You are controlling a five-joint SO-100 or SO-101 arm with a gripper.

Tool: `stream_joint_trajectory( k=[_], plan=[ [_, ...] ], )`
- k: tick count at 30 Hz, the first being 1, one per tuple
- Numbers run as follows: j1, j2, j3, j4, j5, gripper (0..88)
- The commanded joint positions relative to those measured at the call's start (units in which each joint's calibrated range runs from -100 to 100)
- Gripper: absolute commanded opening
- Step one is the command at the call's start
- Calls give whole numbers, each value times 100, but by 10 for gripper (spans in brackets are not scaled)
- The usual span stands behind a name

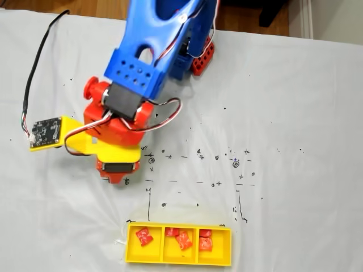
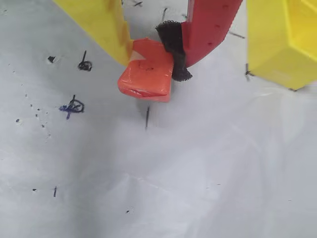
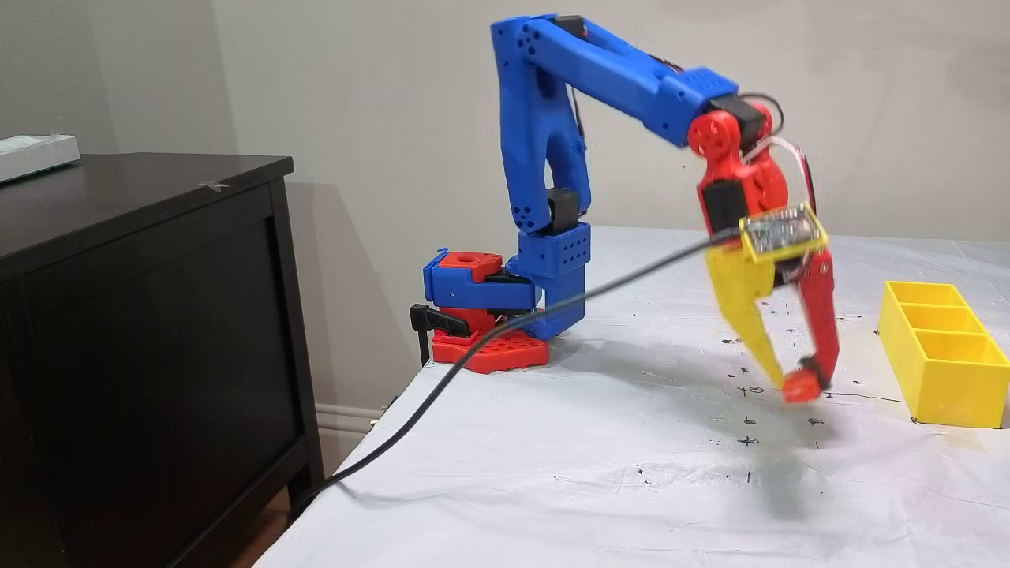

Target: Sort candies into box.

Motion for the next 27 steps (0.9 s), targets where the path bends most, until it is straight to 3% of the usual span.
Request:
stream_joint_trajectory(
  k=[1,14,27],
  plan=[
    [-304,-479,-1139,437,-274,2],
    [-1354,30,-2523,625,-899,2],
    [-1481,1311,-3506,52,-1206,2]
  ],
)
